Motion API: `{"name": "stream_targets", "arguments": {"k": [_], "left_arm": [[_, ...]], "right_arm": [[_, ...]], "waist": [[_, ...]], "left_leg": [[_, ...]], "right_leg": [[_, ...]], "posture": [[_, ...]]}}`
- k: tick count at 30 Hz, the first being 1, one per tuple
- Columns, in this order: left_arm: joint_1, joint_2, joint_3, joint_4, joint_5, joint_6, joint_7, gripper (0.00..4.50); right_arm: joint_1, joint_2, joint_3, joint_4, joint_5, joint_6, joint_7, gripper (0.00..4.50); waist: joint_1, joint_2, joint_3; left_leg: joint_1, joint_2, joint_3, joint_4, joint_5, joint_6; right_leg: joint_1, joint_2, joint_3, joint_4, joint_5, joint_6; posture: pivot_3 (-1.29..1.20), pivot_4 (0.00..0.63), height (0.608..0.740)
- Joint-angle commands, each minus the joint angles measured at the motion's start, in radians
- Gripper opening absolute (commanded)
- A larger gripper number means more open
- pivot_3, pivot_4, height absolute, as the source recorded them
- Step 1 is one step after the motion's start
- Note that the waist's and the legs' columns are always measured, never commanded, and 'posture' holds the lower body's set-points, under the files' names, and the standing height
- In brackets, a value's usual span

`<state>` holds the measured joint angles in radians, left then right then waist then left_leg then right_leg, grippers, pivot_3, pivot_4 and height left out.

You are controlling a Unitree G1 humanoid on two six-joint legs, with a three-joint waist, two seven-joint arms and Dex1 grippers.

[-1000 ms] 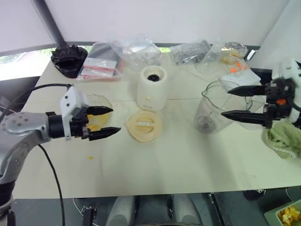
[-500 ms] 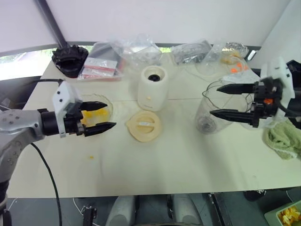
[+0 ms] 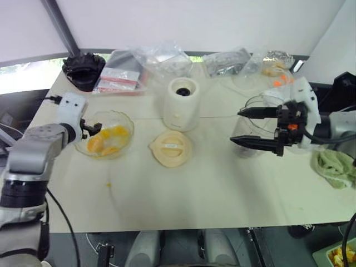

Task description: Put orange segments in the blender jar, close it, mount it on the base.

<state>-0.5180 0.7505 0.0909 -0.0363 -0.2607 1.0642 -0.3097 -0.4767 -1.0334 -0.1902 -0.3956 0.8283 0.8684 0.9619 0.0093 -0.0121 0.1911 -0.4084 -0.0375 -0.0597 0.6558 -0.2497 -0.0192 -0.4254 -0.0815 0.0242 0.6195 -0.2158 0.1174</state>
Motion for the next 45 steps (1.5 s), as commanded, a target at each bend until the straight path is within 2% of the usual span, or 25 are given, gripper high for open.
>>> {"name": "stream_targets", "arguments": {"k": [1, 12, 18, 45], "left_arm": [[-0.044, -0.025, -0.007, -0.005, 0.027, 0.073, 0.034, 3.79], [-0.155, -0.184, 0.063, -0.026, 0.052, 0.359, 0.164, 3.79], [-0.175, -0.252, 0.140, -0.003, 0.124, 0.401, 0.280, 3.79], [-0.284, -0.368, 0.190, 0.395, 0.208, 0.144, 0.433, 3.79]], "right_arm": [[-0.011, -0.010, -0.013, -0.024, 0.004, -0.006, 0.011, 4.37], [-0.017, 0.003, 0.005, -0.007, -0.033, -0.042, 0.025, 4.37], [0.024, 0.017, -0.011, -0.030, -0.031, -0.050, 0.005, 4.37], [0.073, -0.014, -0.096, -0.079, -0.001, 0.002, -0.035, 4.37]], "waist": [[0.000, -0.001, 0.001], [0.000, -0.001, 0.001], [0.001, -0.002, 0.001], [0.003, -0.002, 0.001]], "left_leg": [[0.000, 0.000, 0.000, 0.000, 0.000, 0.000], [0.000, 0.000, 0.000, 0.002, 0.000, -0.001], [0.000, 0.000, -0.001, 0.002, 0.000, -0.001], [0.000, -0.001, -0.001, 0.005, 0.000, -0.001]], "right_leg": [[0.000, 0.000, 0.000, 0.000, 0.000, 0.000], [0.000, 0.000, 0.000, 0.001, 0.000, 0.000], [0.000, 0.000, 0.000, 0.002, 0.000, 0.000], [0.000, 0.000, 0.000, 0.003, 0.000, 0.000]], "posture": [[0.00, 0.150, 0.740], [0.00, 0.150, 0.740], [0.00, 0.150, 0.740], [0.00, 0.150, 0.740]]}}
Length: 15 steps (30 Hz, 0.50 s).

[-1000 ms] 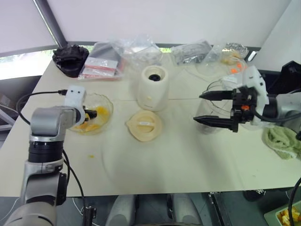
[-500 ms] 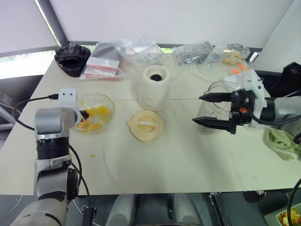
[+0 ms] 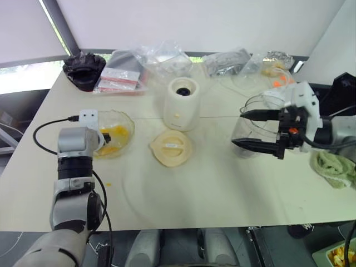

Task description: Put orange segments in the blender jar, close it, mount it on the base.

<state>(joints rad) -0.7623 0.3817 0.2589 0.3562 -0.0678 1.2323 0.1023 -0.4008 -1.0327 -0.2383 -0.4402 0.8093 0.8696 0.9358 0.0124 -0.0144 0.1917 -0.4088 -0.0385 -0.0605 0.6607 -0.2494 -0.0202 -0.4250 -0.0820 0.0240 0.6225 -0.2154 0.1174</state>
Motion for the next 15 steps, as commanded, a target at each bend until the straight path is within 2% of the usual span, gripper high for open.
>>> {"name": "stream_targets", "arguments": {"k": [1, 12, 15], "left_arm": [[-0.044, -0.003, 0.030, 0.013, 0.014, -0.023, 0.030, 3.79], [-0.059, -0.027, 0.053, 0.097, -0.003, -0.048, 0.042, 3.79], [-0.062, -0.033, 0.053, 0.102, 0.001, -0.044, 0.052, 3.01]], "right_arm": [[0.000, -0.014, -0.050, -0.037, 0.018, 0.002, -0.011, 4.37], [0.023, -0.013, -0.069, -0.054, 0.020, 0.006, -0.033, 4.37], [0.026, -0.014, -0.073, -0.056, 0.019, 0.006, -0.038, 4.50]], "waist": [[0.000, 0.000, 0.000], [0.000, 0.000, 0.000], [0.001, 0.000, 0.000]], "left_leg": [[0.000, 0.000, 0.000, 0.000, 0.000, 0.000], [0.000, 0.000, 0.000, 0.001, 0.000, 0.000], [0.000, 0.000, 0.000, 0.001, 0.000, 0.000]], "right_leg": [[0.000, 0.000, 0.000, 0.000, 0.000, 0.000], [0.000, 0.000, 0.000, 0.001, 0.000, 0.001], [0.000, 0.000, 0.000, 0.001, 0.000, 0.001]], "posture": [[0.00, 0.150, 0.740], [0.00, 0.150, 0.740], [0.00, 0.150, 0.740]]}}
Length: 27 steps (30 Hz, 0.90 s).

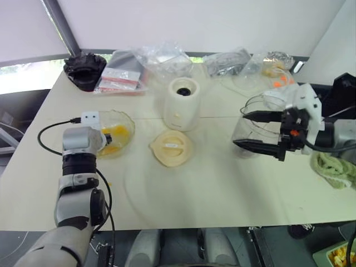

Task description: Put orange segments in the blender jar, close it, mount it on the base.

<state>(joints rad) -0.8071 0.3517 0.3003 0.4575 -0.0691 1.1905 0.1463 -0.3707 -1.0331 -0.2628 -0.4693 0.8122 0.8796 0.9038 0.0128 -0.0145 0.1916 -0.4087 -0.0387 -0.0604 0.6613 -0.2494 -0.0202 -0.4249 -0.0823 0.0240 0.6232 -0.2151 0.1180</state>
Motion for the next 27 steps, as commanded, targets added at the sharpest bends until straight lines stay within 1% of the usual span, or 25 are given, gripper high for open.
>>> {"name": "stream_targets", "arguments": {"k": [1, 10, 13, 15, 16, 20, 27], "left_arm": [[-0.020, -0.004, 0.013, 0.003, 0.006, 0.002, 0.014, 2.61], [-0.028, -0.006, 0.024, 0.002, -0.002, 0.006, 0.012, 2.61], [-0.028, -0.006, 0.025, 0.000, -0.003, 0.001, 0.011, 1.76], [-0.031, -0.005, 0.024, 0.004, -0.003, -0.002, 0.012, 0.86], [-0.033, -0.004, 0.024, 0.006, 0.000, 0.003, 0.016, 0.48], [-0.038, 0.001, 0.018, 0.004, 0.000, 0.012, 0.010, 0.48], [-0.031, 0.005, 0.019, -0.066, -0.002, 0.056, 0.002, 0.48]], "right_arm": [[-0.001, -0.015, -0.050, -0.028, 0.016, -0.004, -0.006, 4.50], [0.005, -0.014, -0.057, -0.031, 0.016, -0.002, -0.012, 4.50], [0.005, -0.013, -0.055, -0.031, 0.014, -0.005, -0.014, 4.50], [0.001, -0.012, -0.050, -0.029, 0.013, -0.006, -0.016, 4.50], [0.002, -0.011, -0.051, -0.029, 0.013, -0.006, -0.016, 4.50], [-0.002, -0.009, -0.046, -0.026, 0.010, -0.010, -0.016, 4.50], [-0.005, -0.007, -0.040, -0.022, 0.005, -0.016, -0.013, 4.50]], "waist": [[0.001, 0.000, 0.000], [0.000, 0.000, 0.000], [0.000, 0.000, 0.000], [0.000, 0.000, 0.000], [0.000, 0.000, 0.000], [0.000, 0.000, 0.000], [0.000, 0.000, 0.000]], "left_leg": [[0.000, 0.000, 0.000, 0.000, 0.000, 0.000], [0.000, 0.000, 0.000, 0.000, 0.000, 0.000], [0.000, 0.000, 0.000, 0.000, 0.000, 0.000], [0.000, 0.000, 0.000, 0.000, 0.000, 0.000], [0.000, 0.000, 0.000, 0.000, 0.000, 0.000], [0.000, 0.000, 0.000, 0.000, 0.000, 0.000], [0.000, 0.000, 0.000, 0.000, 0.000, 0.000]], "right_leg": [[0.000, 0.000, 0.000, 0.000, 0.000, 0.000], [0.000, 0.000, 0.000, 0.000, 0.000, 0.000], [0.000, 0.000, 0.000, 0.000, 0.000, 0.000], [0.000, 0.000, 0.000, 0.000, 0.000, 0.000], [0.000, 0.000, 0.000, 0.000, 0.000, 0.000], [0.000, 0.000, 0.000, 0.000, 0.000, 0.000], [0.000, 0.000, 0.000, 0.000, 0.000, 0.000]], "posture": [[0.00, 0.150, 0.740], [0.00, 0.150, 0.740], [0.00, 0.150, 0.740], [0.00, 0.150, 0.740], [0.00, 0.150, 0.740], [0.00, 0.150, 0.740], [0.00, 0.150, 0.740]]}}
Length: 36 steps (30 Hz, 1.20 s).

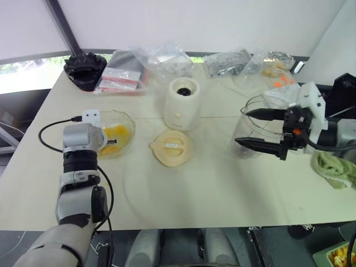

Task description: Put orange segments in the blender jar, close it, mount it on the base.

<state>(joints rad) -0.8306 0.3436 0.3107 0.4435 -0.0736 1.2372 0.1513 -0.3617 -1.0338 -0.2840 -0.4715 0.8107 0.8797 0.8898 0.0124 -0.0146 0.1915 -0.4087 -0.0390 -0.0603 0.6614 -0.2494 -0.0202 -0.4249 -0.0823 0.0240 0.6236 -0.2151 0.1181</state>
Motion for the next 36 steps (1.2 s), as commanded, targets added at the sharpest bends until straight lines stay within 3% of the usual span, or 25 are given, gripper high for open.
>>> {"name": "stream_targets", "arguments": {"k": [1, 15, 19, 26, 32, 36], "left_arm": [[-0.006, 0.013, 0.010, -0.072, 0.003, 0.007, -0.002, 0.48], [0.051, -0.059, 0.148, -0.490, -0.102, -0.113, -0.042, 0.48], [-0.010, -0.061, 0.167, -0.496, -0.180, -0.231, -0.119, 0.48], [-0.296, -0.088, -0.017, -0.142, -0.191, -0.520, -0.345, 0.48], [-0.618, -0.272, -0.098, 0.276, -0.214, -0.777, -0.552, 0.48], [-0.715, -0.425, -0.128, 0.437, -0.249, -0.885, -0.734, 0.48]], "right_arm": [[-0.014, -0.006, -0.018, -0.019, 0.005, -0.018, 0.001, 4.50], [-0.016, -0.005, -0.003, -0.013, 0.000, -0.029, 0.008, 4.50], [-0.018, -0.008, -0.009, -0.014, 0.000, -0.025, 0.004, 4.50], [0.032, -0.007, -0.070, -0.059, 0.009, -0.005, -0.046, 4.50], [0.173, 0.002, -0.252, -0.185, 0.054, 0.065, -0.128, 4.50], [0.301, 0.034, -0.422, -0.303, 0.093, 0.137, -0.203, 4.50]], "waist": [[0.000, 0.000, 0.000], [0.000, -0.001, 0.001], [0.003, -0.001, 0.001], [0.009, -0.002, 0.001], [0.027, -0.003, 0.002], [0.026, -0.003, 0.002]], "left_leg": [[0.000, 0.000, 0.000, 0.000, 0.000, 0.000], [0.000, 0.000, 0.000, 0.000, 0.000, 0.000], [-0.001, 0.001, 0.000, 0.001, 0.000, 0.000], [-0.001, -0.002, 0.000, 0.001, 0.000, 0.000], [-0.004, -0.003, 0.001, 0.002, -0.002, 0.003], [-0.005, -0.003, 0.001, 0.002, -0.004, 0.007]], "right_leg": [[0.000, 0.000, 0.000, 0.000, 0.000, 0.000], [0.000, 0.000, 0.000, 0.000, 0.000, 0.000], [0.000, 0.000, 0.000, 0.000, 0.000, 0.000], [0.003, 0.000, -0.001, -0.004, 0.000, 0.000], [0.003, 0.000, -0.001, -0.010, 0.002, 0.003], [0.002, 0.000, -0.001, -0.011, 0.002, 0.005]], "posture": [[0.00, 0.150, 0.740], [0.00, 0.150, 0.740], [0.00, 0.150, 0.740], [0.00, 0.150, 0.740], [0.00, 0.150, 0.740], [0.00, 0.150, 0.740]]}}
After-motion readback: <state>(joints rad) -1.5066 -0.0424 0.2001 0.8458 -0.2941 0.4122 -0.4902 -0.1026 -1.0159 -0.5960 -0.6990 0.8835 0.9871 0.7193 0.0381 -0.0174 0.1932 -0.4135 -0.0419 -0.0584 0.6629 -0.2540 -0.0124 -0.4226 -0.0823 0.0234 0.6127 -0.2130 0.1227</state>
